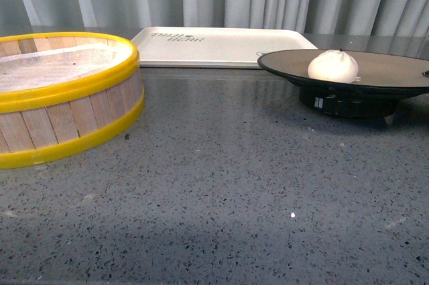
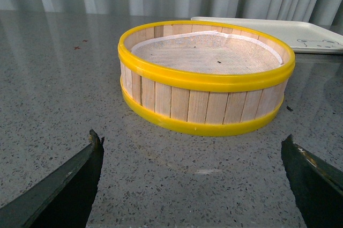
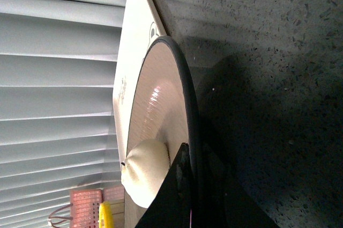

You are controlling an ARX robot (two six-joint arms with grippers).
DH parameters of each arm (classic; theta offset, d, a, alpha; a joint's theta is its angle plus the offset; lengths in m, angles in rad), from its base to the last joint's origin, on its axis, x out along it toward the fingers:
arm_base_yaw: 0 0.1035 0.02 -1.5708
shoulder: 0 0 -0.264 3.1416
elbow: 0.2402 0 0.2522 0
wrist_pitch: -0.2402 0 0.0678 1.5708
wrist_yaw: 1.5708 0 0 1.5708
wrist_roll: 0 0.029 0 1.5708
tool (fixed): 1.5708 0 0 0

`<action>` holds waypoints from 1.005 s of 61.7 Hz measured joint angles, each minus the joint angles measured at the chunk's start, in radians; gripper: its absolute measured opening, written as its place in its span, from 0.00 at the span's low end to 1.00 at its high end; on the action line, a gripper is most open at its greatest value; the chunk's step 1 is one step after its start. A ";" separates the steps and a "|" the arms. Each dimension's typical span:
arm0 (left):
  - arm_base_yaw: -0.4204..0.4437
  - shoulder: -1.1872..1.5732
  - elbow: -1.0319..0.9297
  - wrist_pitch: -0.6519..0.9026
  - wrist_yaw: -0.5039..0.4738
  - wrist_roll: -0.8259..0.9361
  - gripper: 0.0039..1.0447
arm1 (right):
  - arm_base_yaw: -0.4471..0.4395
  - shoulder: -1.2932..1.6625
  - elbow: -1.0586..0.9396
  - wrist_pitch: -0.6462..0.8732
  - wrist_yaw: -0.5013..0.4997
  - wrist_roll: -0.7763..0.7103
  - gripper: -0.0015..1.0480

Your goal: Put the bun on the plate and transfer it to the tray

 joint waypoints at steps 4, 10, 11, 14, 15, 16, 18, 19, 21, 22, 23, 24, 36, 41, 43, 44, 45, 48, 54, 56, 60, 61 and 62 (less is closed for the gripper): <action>0.000 0.000 0.000 0.000 0.000 0.000 0.94 | 0.001 -0.002 -0.007 0.018 -0.003 -0.002 0.02; 0.000 0.000 0.000 0.000 0.000 0.000 0.94 | 0.006 -0.013 -0.014 0.031 -0.007 -0.012 0.02; 0.000 0.000 0.000 0.000 0.000 0.000 0.94 | 0.007 -0.016 -0.014 0.035 -0.008 -0.014 0.02; 0.000 0.000 0.000 0.000 0.000 0.000 0.94 | 0.011 -0.028 -0.014 0.053 -0.015 -0.022 0.02; 0.000 0.000 0.000 0.000 0.000 0.000 0.94 | 0.012 -0.033 -0.013 0.056 -0.015 -0.022 0.02; 0.000 0.000 0.000 0.000 0.000 0.000 0.94 | 0.013 -0.037 -0.012 0.060 -0.016 -0.023 0.02; 0.000 0.000 0.000 0.000 0.000 0.000 0.94 | 0.013 -0.043 -0.004 0.063 -0.019 -0.026 0.02; 0.000 0.000 0.000 0.000 0.000 0.000 0.94 | 0.013 -0.043 0.007 0.065 -0.022 -0.026 0.02; 0.000 0.000 0.000 0.000 0.000 0.000 0.94 | 0.013 -0.043 0.024 0.076 -0.022 -0.027 0.02; 0.000 0.000 0.000 0.000 0.000 0.000 0.94 | 0.013 -0.043 0.033 0.080 -0.020 -0.026 0.02; 0.000 0.000 0.000 0.000 0.000 0.000 0.94 | 0.013 -0.039 0.048 0.091 -0.016 -0.025 0.02; 0.000 0.000 0.000 0.000 0.000 0.000 0.94 | 0.013 -0.035 0.060 0.098 -0.014 -0.025 0.02; 0.000 0.000 0.000 0.000 0.000 0.000 0.94 | 0.019 0.107 0.280 0.103 -0.006 -0.009 0.02; 0.000 0.000 0.000 0.000 0.000 0.000 0.94 | 0.035 0.212 0.405 0.067 0.011 0.011 0.02; 0.000 0.000 0.000 0.000 0.000 0.000 0.94 | 0.041 0.244 0.443 0.055 0.017 0.017 0.02; 0.000 0.000 0.000 0.000 0.000 0.000 0.94 | 0.046 0.266 0.470 0.045 0.021 0.023 0.02; 0.000 0.000 0.000 0.000 0.000 0.000 0.94 | 0.048 0.275 0.483 0.041 0.023 0.026 0.02; 0.000 0.000 0.000 0.000 0.000 0.000 0.94 | 0.060 0.323 0.542 0.030 0.033 0.037 0.02; 0.000 0.000 0.000 0.000 0.000 0.000 0.94 | 0.084 0.399 0.648 0.003 0.043 0.055 0.02; 0.000 0.000 0.000 0.000 0.000 0.000 0.94 | 0.094 0.419 0.680 -0.006 0.052 0.066 0.02; 0.000 0.000 0.000 0.000 0.000 0.000 0.94 | 0.124 0.465 0.768 -0.042 0.072 0.087 0.02; 0.000 0.000 0.000 0.000 0.000 0.000 0.94 | 0.130 0.474 0.786 -0.051 0.072 0.091 0.02; 0.000 0.000 0.000 0.000 0.000 0.000 0.94 | 0.138 0.486 0.811 -0.066 0.074 0.094 0.02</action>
